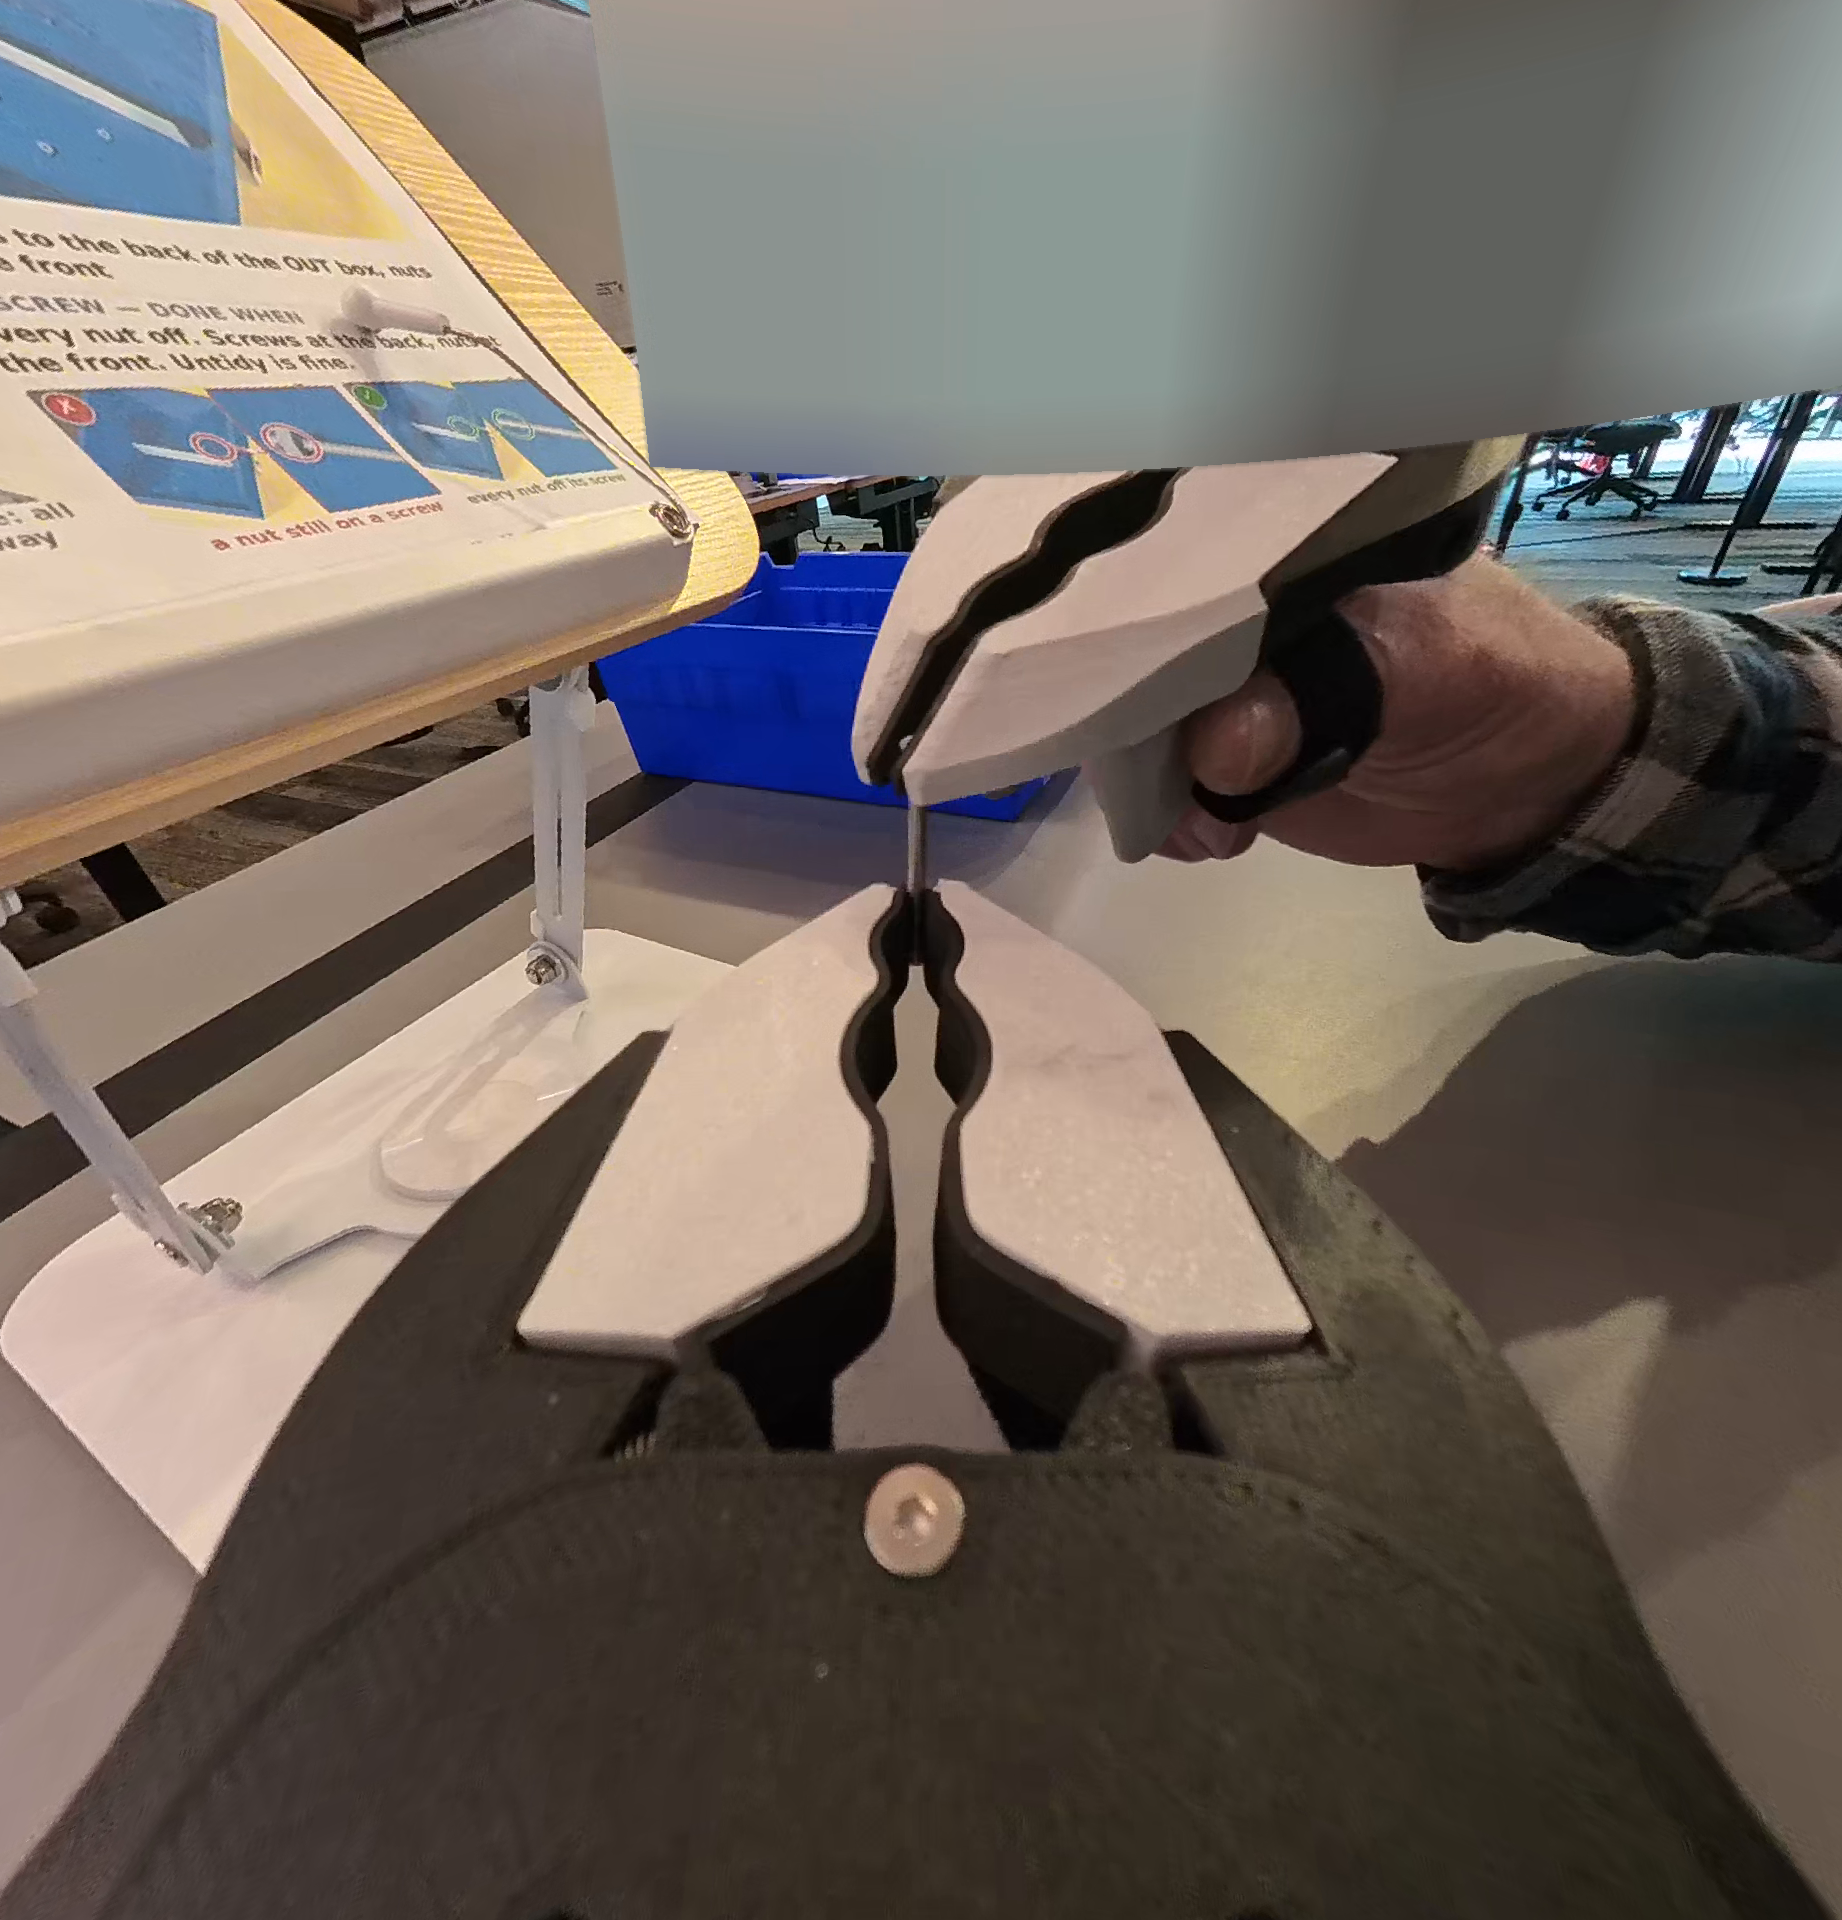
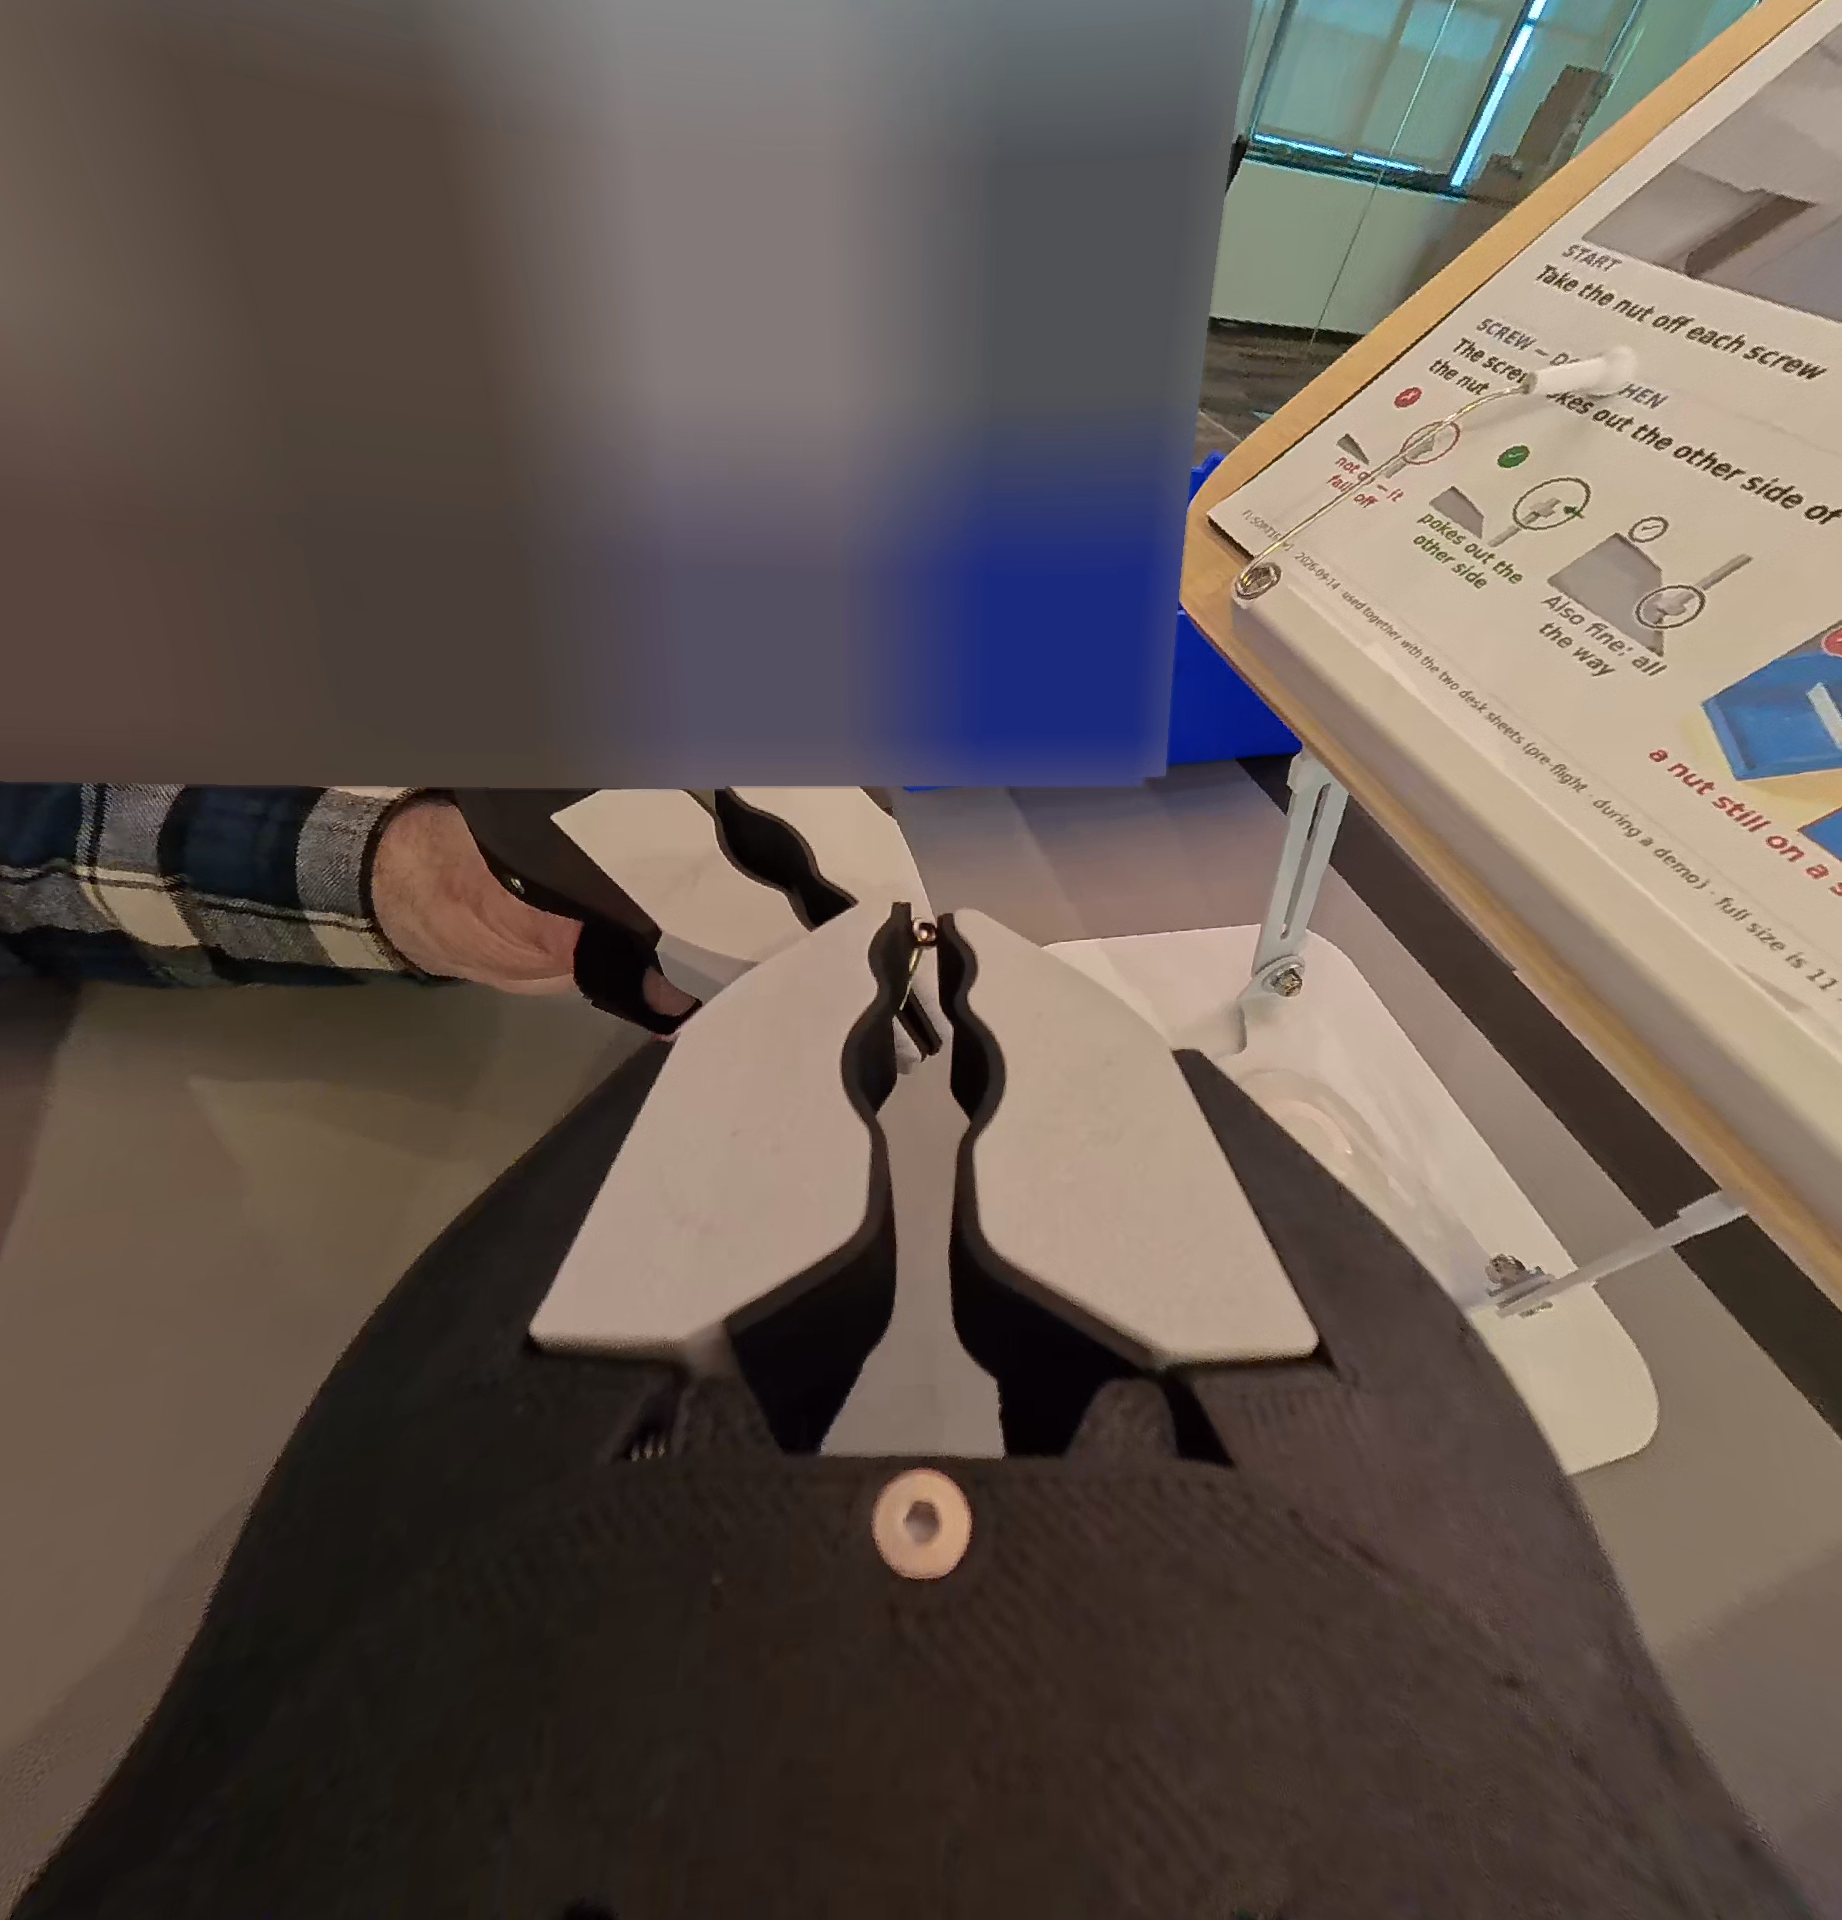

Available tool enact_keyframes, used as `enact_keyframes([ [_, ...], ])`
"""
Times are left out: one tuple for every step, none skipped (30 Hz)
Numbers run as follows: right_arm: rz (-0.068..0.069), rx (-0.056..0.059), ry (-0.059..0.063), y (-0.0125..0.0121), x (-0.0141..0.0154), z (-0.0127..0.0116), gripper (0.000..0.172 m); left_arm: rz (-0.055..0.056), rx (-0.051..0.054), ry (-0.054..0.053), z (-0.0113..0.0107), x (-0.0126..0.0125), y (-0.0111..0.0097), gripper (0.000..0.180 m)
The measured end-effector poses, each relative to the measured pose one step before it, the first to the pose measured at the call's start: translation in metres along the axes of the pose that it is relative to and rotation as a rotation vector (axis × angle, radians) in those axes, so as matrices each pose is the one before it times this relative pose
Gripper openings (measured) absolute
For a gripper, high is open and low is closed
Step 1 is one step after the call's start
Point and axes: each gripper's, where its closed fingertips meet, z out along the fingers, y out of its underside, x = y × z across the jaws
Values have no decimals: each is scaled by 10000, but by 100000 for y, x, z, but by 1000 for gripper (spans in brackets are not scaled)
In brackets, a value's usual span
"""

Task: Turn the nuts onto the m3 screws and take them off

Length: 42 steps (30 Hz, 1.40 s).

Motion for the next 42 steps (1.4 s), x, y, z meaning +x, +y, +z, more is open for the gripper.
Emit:
enact_keyframes([
  [107,70,-69,-31,-15,-17,5,-61,21,64,-1,50,-23,1],
  [73,71,-38,-38,1,-22,5,-47,24,56,-5,38,-27,1],
  [63,70,-9,-55,29,-49,5,-32,-42,44,26,10,76,1],
  [77,92,-25,-113,34,-71,5,0,-34,51,15,35,75,1],
  [74,110,-17,-151,53,-124,5,1,-36,93,21,93,76,1],
  [40,79,39,-133,154,-192,5,9,-65,93,28,83,102,1],
  [25,25,45,-98,208,-255,5,43,-167,-41,-2,-158,243,1],
  [55,14,4,-77,189,-319,5,-10,-153,-9,-27,-241,285,1],
  [80,-33,-19,48,147,-367,5,-129,-29,-23,-124,-351,158,1],
  [80,-203,-111,354,-13,-309,5,-149,53,-79,-199,-450,49,1],
  [98,-369,-256,741,-269,-200,4,-119,-4,-93,-193,-472,82,1],
  [145,-440,-290,1035,-389,-85,4,-68,-5,-83,-175,-422,55,1],
  [142,-440,-222,1239,-391,40,3,-33,17,-75,-158,-324,3,1],
  [126,-484,-243,1454,-490,212,2,-8,-3,-62,-122,-247,-6,1],
  [112,-545,-285,1604,-593,373,2,-5,-33,-46,-57,-174,56,1],
  [42,-485,-183,1494,-519,452,2,-6,-18,-15,-16,-71,54,1],
  [28,-462,-126,1421,-415,525,2,0,-17,15,35,30,58,1],
  [45,-451,-147,1343,-373,565,2,35,-50,7,66,52,97,1],
  [55,-365,-160,1112,-342,568,2,52,-63,15,79,71,89,1],
  [42,-306,-141,887,-283,544,2,37,-46,24,77,79,88,1],
  [-25,-301,-84,752,-187,509,2,12,-21,20,49,68,51,1],
  [-45,-316,-86,668,-148,462,2,2,-21,8,30,18,43,1],
  [-10,-282,-131,507,-201,401,2,-1,-26,2,24,-15,50,1],
  [19,-200,-150,305,-202,311,2,-21,-24,7,2,-27,60,1],
  [-12,-181,-155,216,-214,245,2,-29,-13,3,-5,-39,58,1],
  [-49,-242,-182,252,-257,199,2,-16,-12,-4,-5,-43,25,1],
  [-34,-252,-177,270,-212,197,2,-13,-8,2,-9,-30,21,1],
  [-30,-75,-115,48,-103,132,2,-21,8,15,-4,1,2,1],
  [-13,32,-78,-101,-29,60,2,-20,12,22,2,37,-5,1],
  [-24,-41,-30,-16,8,38,2,2,-12,8,8,22,24,1],
  [-73,-65,36,7,43,6,2,10,-14,7,14,20,26,1],
  [-83,-61,40,-7,15,10,2,3,-4,15,22,37,12,1],
  [-51,-40,14,-32,-29,-8,4,6,-5,6,13,29,5,1],
  [-63,-30,57,-31,13,-9,8,9,-3,2,7,17,3,1],
  [-96,-51,80,20,18,-10,11,2,1,0,2,12,-2,1],
  [-98,-80,51,47,-36,-22,12,-2,6,3,3,6,-18,1],
  [-127,-90,111,50,26,-60,12,-2,0,6,8,15,-1,1],
  [-163,-99,166,62,74,-67,14,3,-5,0,4,4,5,1],
  [-160,-132,124,80,-7,-77,15,8,4,-14,-10,-8,-14,1],
  [-174,-120,101,35,-76,-87,14,-2,5,-1,-7,-6,-25,1],
  [-209,-85,80,-12,-145,-104,13,-2,12,1,-14,-2,-23,1],
  [-169,-86,26,3,-203,-111,14,3,7,0,-10,-1,-17,1],
])
